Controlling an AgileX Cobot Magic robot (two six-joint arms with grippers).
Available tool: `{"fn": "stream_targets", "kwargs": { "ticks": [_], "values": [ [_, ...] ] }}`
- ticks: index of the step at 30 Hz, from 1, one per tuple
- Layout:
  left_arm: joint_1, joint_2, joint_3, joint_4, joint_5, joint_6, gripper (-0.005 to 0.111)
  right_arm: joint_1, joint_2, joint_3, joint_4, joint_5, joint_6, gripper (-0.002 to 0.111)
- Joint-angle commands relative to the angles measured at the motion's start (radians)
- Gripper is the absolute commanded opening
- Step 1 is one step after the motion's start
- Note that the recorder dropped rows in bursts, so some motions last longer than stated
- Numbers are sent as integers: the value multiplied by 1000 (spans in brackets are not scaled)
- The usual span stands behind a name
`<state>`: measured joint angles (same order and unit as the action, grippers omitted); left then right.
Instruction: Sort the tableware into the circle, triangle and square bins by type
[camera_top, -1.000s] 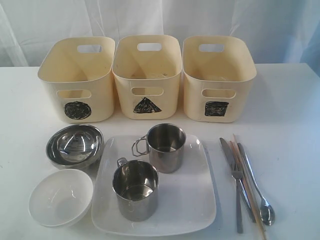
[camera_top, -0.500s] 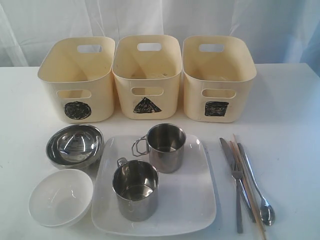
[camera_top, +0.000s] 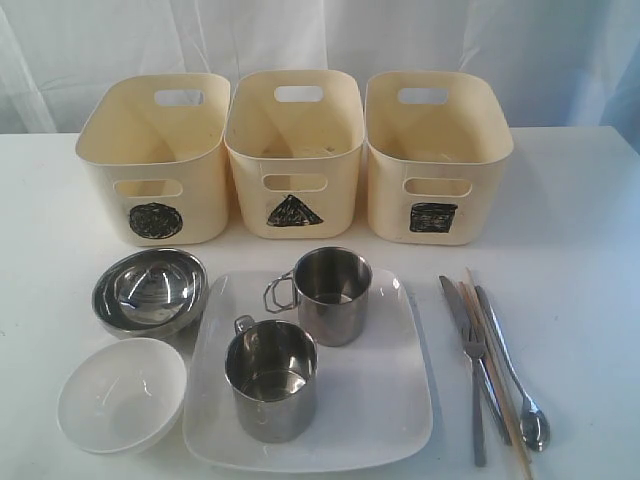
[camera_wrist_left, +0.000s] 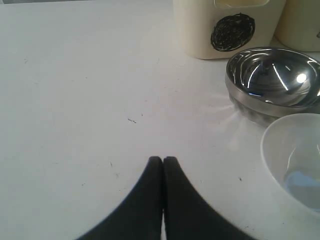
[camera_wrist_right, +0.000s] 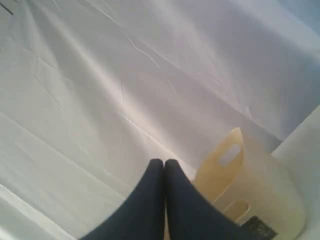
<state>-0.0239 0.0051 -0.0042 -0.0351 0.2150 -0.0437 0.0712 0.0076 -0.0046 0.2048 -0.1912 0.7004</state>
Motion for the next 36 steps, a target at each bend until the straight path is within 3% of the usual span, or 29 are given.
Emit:
{"fn": "stream_targets", "kwargs": {
  "ticks": [1, 5, 9, 16, 21, 28, 36],
  "values": [
    [2, -5, 4, -1, -4, -4, 0, -2, -5, 5, 4, -70, 143, 0],
    [2, -5, 4, -1, -4, -4, 0, -2, 59, -110, -11, 92, 79, 0],
    [2, -5, 4, -1, -4, -4, 0, -2, 249, -337, -21, 355, -151, 0],
    [2, -5, 4, -1, -4, -4, 0, -2, 773, -867, -21, 850, -529, 0],
    [2, -5, 4, -1, -4, -4, 0, -2, 1100, -1099, -21, 1106, -685, 0],
    [2, -5, 4, -1, -4, -4, 0, 21, 1404, -1186, -21, 1220, -774, 0],
    [2, -5, 4, -1, -4, -4, 0, 154, 1536, -1180, 83, 1254, -985, 2]
  ]
}}
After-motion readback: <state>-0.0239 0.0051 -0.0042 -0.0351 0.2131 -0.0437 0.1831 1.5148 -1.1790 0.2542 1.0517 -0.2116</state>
